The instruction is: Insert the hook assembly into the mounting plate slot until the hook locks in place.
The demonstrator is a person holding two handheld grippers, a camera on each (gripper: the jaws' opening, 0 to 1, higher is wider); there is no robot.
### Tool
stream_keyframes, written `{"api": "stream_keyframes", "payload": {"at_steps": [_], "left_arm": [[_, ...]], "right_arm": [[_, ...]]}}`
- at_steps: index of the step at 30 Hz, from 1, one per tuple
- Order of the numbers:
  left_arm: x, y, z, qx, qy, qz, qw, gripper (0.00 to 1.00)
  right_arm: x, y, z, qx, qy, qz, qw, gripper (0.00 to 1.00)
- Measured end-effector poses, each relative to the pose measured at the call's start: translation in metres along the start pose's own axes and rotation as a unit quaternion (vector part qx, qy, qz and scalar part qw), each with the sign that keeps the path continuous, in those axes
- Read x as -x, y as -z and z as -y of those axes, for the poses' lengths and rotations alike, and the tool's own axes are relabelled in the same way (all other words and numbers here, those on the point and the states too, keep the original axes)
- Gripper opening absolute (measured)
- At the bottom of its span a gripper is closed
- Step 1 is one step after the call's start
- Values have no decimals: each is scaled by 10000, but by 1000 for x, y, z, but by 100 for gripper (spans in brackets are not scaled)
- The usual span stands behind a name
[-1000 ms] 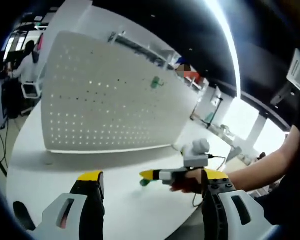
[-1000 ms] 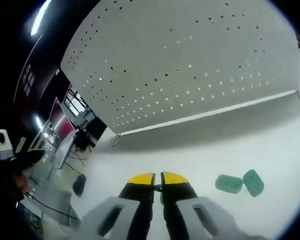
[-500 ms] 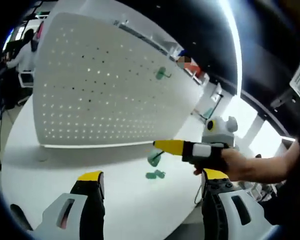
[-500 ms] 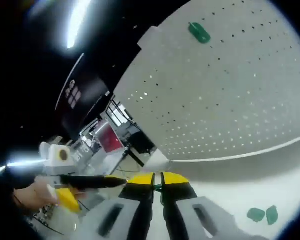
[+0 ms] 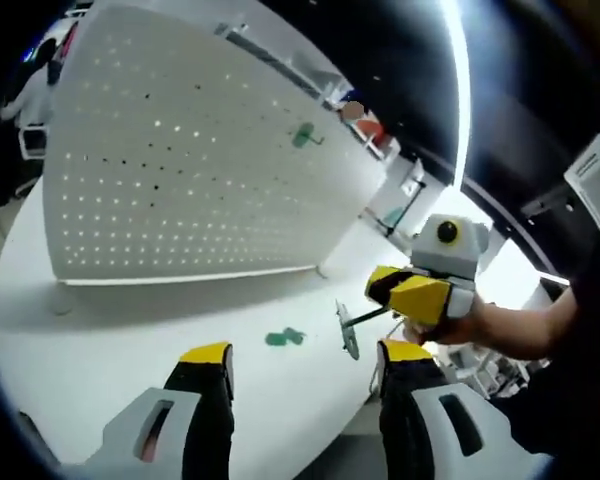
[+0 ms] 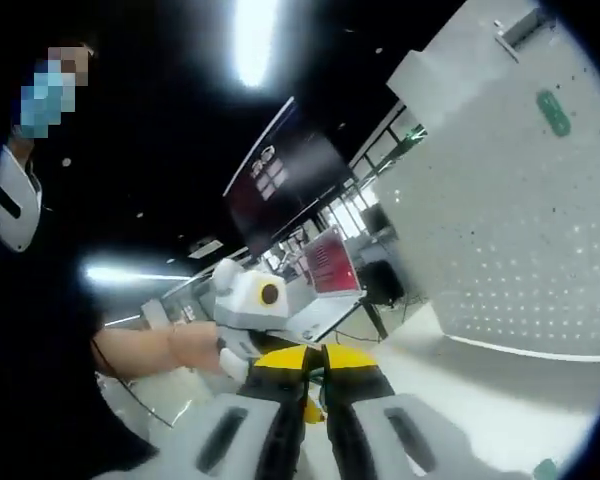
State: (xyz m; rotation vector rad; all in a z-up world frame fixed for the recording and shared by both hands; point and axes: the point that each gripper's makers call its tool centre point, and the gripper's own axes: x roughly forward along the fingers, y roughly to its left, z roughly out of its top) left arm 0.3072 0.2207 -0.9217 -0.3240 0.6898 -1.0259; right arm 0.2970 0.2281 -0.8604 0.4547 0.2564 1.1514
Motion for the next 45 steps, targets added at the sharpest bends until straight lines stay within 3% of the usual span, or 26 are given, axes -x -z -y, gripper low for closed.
{"api": "stream_keyframes", "payload": {"at_steps": [5,12,17,23,30,36,41,45], "left_arm": [[2,4,16,110,374,-165,9991,37],[6,9,48,282,1125,-333,9927,8],[6,10,55,162,1223,-330,9918,4],[10,-7,49,398,1064,-8,9935,1],[7,-16,50,277,943,146,9950,1],[7,-26,51,136,827,336,9959,1],[12,-41,36,-154,328,629,9974,1],[20,-58,21,-342,-160,979,9945,1]], "right_arm": [[-1,1,-16,352,-294,-252,9986,2],[-2,5,-34,817,-694,-639,9922,2],[0,4,-42,983,-830,-737,9890,2],[3,-4,-36,1163,-548,-573,9900,5],[2,-11,-32,1176,-331,-474,9914,9],[9,-25,-24,1280,28,-353,9911,18],[22,-42,-24,1199,212,-85,9925,21],[31,-57,-26,849,387,244,9953,21]]}}
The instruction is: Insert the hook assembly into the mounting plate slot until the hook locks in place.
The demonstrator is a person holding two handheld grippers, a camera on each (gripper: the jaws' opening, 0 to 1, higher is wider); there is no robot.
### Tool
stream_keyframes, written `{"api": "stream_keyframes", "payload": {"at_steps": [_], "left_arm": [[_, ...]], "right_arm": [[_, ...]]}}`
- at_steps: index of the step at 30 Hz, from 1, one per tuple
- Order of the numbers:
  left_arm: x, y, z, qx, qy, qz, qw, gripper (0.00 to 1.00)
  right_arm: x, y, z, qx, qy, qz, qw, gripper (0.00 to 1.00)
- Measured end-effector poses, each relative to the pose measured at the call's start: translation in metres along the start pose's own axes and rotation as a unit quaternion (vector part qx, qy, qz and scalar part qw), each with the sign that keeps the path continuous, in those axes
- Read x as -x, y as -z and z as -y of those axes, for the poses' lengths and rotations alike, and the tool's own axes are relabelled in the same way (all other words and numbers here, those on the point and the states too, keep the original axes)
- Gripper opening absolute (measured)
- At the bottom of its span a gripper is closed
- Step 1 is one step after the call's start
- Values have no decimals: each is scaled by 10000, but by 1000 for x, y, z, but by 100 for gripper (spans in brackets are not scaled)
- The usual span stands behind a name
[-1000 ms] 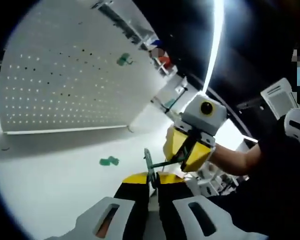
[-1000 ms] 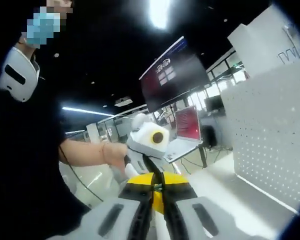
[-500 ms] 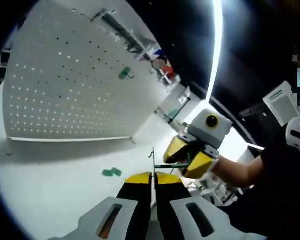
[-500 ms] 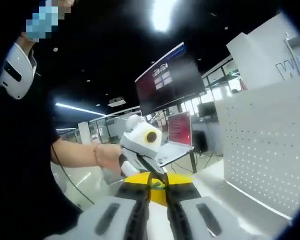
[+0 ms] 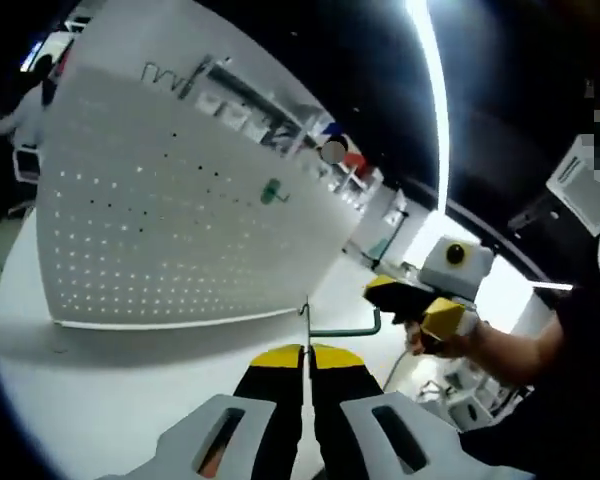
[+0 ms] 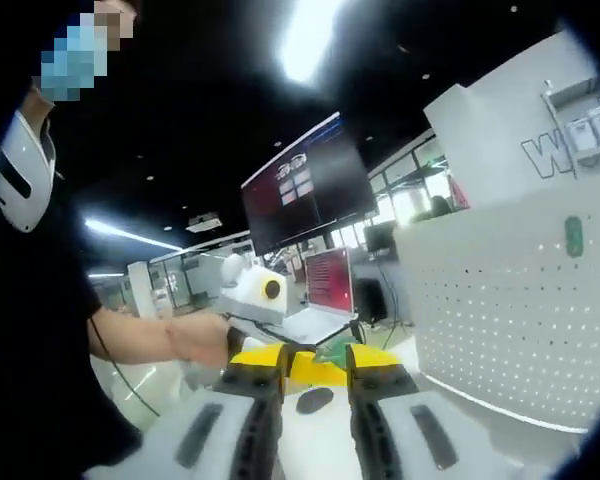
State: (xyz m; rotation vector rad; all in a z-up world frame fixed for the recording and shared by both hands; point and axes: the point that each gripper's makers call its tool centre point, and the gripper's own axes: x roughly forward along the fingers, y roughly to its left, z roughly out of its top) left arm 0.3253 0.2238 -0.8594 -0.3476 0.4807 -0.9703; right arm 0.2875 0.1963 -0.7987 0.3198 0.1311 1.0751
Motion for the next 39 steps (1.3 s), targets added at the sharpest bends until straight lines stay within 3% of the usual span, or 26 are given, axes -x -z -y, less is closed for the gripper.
{"api": "stream_keyframes", "payload": {"at_steps": [6,9,14,21,27,30,33,34,37,39], "left_arm": [[4,-26,-3,-767,-658,439,9939,1],[3,-32,5,-1084,-767,570,9895,1],[1,-31,20,-1574,-892,603,9816,1],[3,-30,26,-1913,-1127,715,9724,1],[6,-37,28,-2444,-1413,823,9558,1],[6,-40,30,-2558,-1471,873,9515,1],[6,-42,29,-2777,-1630,871,9427,1],[7,-42,29,-2767,-1639,879,9428,1],[8,-44,28,-3013,-1774,855,9330,1],[9,-44,26,-2922,-1776,882,9356,1]], "right_arm": [[-2,1,8,-436,671,114,9967,22],[-7,6,12,-767,884,246,9928,22],[-16,-1,11,-1377,927,644,9840,19],[-26,-1,8,-1395,953,596,9838,11],[-28,-2,12,-1676,986,676,9786,6],[-28,-4,11,-1707,970,724,9779,4],[-30,-6,9,-1627,984,731,9790,3],[-30,-6,10,-1608,1000,740,9791,3],[-30,-6,11,-1610,992,781,9789,3],[-31,-5,10,-1597,1003,803,9788,3]]}}
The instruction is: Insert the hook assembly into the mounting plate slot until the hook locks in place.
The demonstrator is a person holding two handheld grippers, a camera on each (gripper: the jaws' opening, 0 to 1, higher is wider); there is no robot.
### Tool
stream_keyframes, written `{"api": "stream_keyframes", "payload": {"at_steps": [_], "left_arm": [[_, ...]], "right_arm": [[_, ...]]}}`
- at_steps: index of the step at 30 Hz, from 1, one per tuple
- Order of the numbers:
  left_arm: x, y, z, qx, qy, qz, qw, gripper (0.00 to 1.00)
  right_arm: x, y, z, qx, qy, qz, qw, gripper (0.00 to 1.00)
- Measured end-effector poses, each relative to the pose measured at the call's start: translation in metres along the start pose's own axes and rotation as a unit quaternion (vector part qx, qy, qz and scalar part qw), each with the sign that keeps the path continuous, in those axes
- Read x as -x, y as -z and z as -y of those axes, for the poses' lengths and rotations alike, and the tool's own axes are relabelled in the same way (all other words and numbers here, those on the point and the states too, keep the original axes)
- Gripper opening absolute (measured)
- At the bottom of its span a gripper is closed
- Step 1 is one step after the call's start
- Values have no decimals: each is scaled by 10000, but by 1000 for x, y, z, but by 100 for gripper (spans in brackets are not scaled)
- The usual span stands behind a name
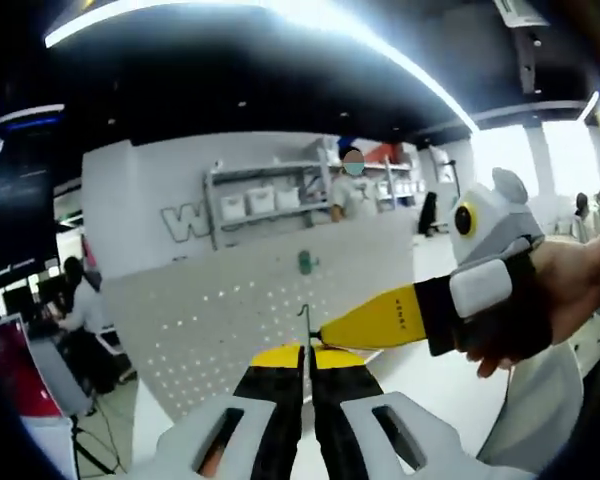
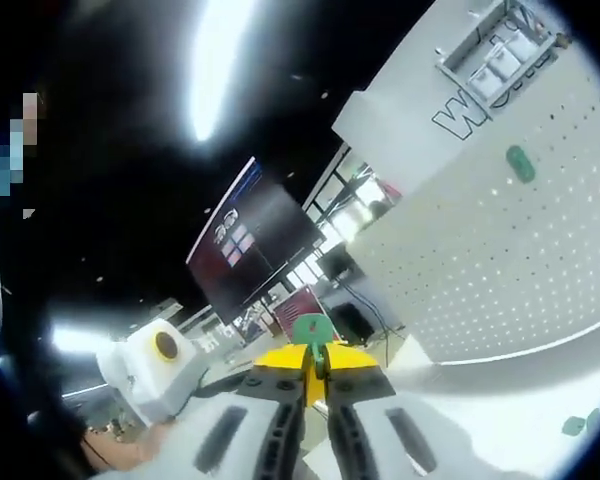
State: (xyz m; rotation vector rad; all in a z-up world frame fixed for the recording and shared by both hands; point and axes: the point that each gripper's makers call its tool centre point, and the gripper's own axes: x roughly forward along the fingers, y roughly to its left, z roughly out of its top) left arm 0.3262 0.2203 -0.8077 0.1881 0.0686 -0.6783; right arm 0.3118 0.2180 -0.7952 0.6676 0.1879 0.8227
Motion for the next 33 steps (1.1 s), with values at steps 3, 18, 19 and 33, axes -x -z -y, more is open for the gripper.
{"api": "stream_keyframes", "payload": {"at_steps": [3,18,19,33], "left_arm": [[0,3,-1,41,-20,-10,10000,1],[-6,15,6,265,268,-154,9992,1],[-7,21,9,347,371,-344,9981,2],[-11,43,14,1492,748,-562,9844,27]], "right_arm": [[-1,2,1,104,27,-25,9999,3],[3,9,10,323,150,-155,9992,0],[4,12,14,416,230,-254,9985,0],[13,8,40,2320,860,-639,9668,0]]}}
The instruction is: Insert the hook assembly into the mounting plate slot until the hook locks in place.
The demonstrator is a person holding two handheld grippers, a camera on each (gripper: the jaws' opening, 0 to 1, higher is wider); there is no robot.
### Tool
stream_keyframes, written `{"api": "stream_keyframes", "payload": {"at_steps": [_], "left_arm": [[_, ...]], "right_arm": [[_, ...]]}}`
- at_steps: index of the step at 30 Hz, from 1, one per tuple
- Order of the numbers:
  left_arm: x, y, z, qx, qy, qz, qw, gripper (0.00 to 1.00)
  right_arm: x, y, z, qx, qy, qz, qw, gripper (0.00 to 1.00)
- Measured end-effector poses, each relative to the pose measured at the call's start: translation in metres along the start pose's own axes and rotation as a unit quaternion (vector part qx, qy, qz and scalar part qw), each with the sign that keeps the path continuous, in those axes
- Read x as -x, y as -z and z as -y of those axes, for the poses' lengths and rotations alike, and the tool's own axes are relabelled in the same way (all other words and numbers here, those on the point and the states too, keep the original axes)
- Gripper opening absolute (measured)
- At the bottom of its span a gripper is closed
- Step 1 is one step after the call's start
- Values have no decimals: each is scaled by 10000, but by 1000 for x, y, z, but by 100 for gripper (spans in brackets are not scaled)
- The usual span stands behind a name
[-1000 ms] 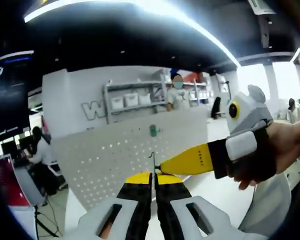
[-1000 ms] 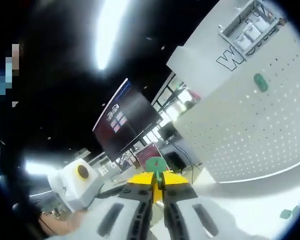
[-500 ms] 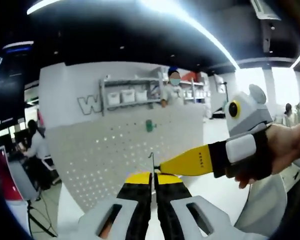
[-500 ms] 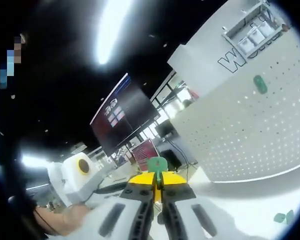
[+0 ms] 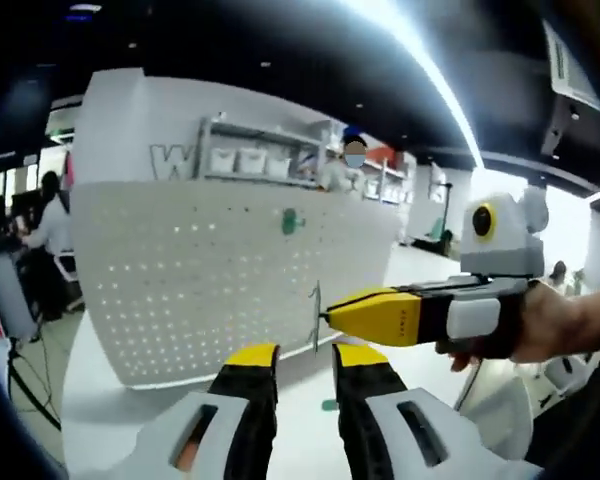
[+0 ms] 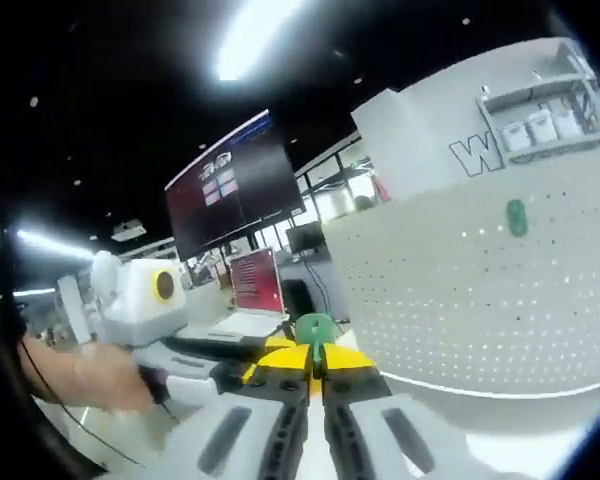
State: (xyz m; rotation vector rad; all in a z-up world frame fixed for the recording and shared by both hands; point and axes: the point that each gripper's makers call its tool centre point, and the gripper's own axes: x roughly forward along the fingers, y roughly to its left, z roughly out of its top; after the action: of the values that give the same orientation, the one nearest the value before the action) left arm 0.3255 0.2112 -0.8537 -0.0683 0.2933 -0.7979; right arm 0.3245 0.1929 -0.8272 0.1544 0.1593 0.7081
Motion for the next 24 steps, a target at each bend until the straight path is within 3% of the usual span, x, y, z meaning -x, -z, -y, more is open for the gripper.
{"api": "stream_keyframes", "payload": {"at_steps": [4,8,16,24], "left_arm": [[1,0,3,279,121,48,9995,47],[2,3,6,369,189,38,9991,62],[5,3,12,528,296,166,9980,77],[7,7,15,602,343,207,9974,88]], "right_arm": [[1,-1,9,774,227,-119,9967,0],[0,1,13,1097,323,-203,9932,0],[-2,3,19,1472,508,-185,9876,0],[-2,-8,44,1552,1063,97,9821,0]]}}
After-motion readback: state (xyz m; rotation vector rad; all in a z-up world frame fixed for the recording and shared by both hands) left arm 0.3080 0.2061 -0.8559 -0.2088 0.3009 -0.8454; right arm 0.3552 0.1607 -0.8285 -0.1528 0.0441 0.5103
